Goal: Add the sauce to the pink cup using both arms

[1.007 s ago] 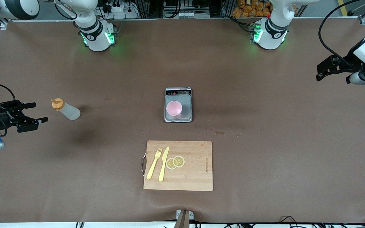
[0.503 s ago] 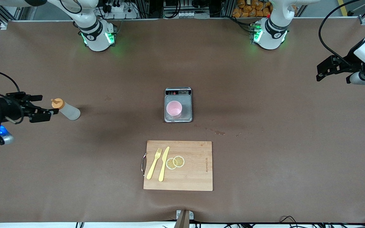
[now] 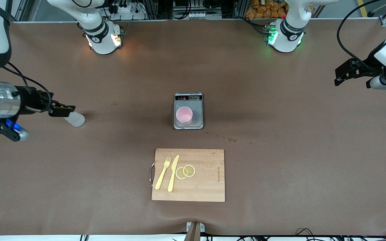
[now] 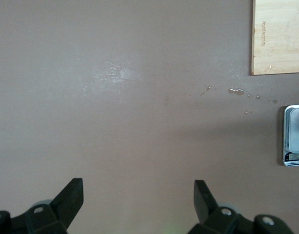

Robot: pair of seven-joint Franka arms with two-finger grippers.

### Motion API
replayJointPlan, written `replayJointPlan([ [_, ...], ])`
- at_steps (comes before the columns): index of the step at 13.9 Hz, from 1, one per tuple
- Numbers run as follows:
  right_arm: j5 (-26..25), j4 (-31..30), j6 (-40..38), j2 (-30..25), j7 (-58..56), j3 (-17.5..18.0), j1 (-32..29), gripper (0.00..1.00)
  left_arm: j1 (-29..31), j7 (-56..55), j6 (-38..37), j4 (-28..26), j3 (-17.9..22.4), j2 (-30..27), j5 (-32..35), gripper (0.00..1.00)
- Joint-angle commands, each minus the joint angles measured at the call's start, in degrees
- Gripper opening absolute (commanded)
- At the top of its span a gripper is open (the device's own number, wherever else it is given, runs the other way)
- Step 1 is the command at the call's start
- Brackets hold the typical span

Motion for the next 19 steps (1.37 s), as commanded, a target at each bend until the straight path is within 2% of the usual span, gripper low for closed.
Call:
replayJointPlan([
  [1,-1.5,-10.0,4.4,-8.3,-7.5,-0.4,-2.8,1.0,0.1,0.6,-0.6,1.1,-0.3,0.4,0.9,1.0],
  [3,-1.6,-17.3,9.2,-13.8,-8.5,-0.4,-4.3,1.0,-0.1,0.5,-0.6,1.1,-0.3,0.4,0.9,1.0],
  [6,-1.9,-33.4,20.9,-25.4,-14.0,-0.4,-4.5,1.0,0.0,0.5,-0.5,1.1,-0.3,0.4,0.9,1.0],
  [7,-1.9,-36.5,23.5,-27.4,-15.1,-0.4,-4.8,1.0,0.0,0.5,-0.5,1.1,-0.3,0.4,0.9,1.0],
  [11,-2.1,-36.2,24.1,-27.6,-15.1,-0.4,-4.8,1.0,0.1,0.3,-0.5,1.1,-0.3,0.4,0.7,1.0],
  [19,-4.9,-29.2,23.9,-24.2,-15.2,-0.2,-4.0,1.0,0.3,0.6,0.4,1.1,-0.3,1.4,1.0,1.0],
])
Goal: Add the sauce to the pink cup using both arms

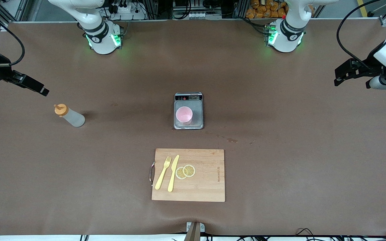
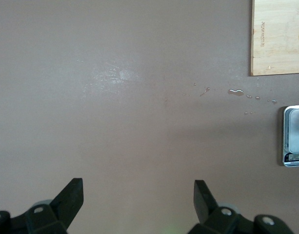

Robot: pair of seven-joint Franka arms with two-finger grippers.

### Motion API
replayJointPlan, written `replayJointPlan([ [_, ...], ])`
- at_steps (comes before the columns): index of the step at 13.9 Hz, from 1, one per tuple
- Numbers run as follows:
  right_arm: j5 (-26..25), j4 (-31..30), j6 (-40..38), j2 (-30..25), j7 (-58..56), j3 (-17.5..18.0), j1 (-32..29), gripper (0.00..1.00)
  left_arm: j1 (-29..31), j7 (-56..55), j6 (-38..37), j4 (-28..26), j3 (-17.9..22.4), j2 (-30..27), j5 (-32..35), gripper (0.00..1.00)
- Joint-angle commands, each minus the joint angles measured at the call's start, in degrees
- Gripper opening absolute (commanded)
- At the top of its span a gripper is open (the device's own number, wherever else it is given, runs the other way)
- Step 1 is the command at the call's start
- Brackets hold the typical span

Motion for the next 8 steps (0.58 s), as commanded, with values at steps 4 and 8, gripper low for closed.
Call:
replayJointPlan([
  [4,-4.9,4.5,-0.7,2.3,-0.4,0.5,2.0,1.0,0.2,0.7,0.2,1.1,-0.3,1.2,0.9,1.0],
  [8,-5.0,4.5,-0.6,2.7,-0.5,0.5,1.8,1.0,0.2,0.9,0.1,1.3,-0.4,1.0,0.9,1.0],
])
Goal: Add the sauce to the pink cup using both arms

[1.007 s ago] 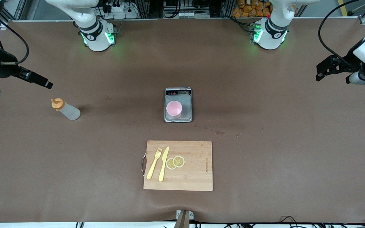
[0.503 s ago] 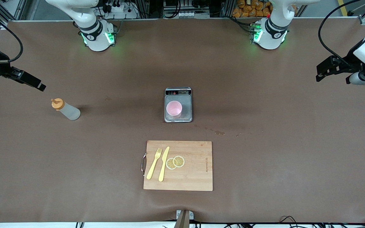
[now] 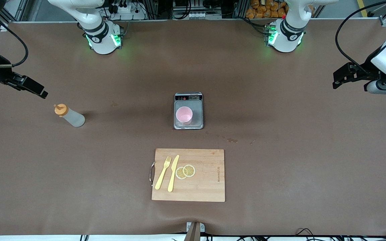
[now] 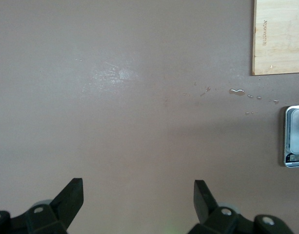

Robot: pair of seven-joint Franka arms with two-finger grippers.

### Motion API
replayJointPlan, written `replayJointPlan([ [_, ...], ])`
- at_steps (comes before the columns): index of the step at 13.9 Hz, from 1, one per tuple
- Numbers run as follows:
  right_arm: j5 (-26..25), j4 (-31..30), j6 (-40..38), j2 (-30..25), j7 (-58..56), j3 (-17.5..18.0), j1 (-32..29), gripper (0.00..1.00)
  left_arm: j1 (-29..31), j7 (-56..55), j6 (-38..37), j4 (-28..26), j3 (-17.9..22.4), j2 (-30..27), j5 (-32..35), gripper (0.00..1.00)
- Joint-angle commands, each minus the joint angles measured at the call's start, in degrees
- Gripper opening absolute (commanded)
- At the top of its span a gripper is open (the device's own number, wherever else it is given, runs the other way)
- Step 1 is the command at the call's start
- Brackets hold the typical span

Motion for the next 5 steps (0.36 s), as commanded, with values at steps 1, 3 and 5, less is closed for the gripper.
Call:
replayJointPlan([
  [1,-1.3,1.7,-0.6,1.1,-0.3,0.0,0.0,1.0,0.2,0.9,0.0,0.9,-0.3,0.0,0.9,1.0],
  [3,-1.3,1.7,-0.6,1.1,-0.2,0.1,0.3,1.0,0.2,0.9,-0.1,0.9,-0.4,0.0,1.0,1.0],
  [5,-1.3,1.7,-0.7,1.1,-0.1,0.0,0.3,1.0,-0.1,0.9,-0.1,0.9,-0.6,0.0,1.0,1.0],
])
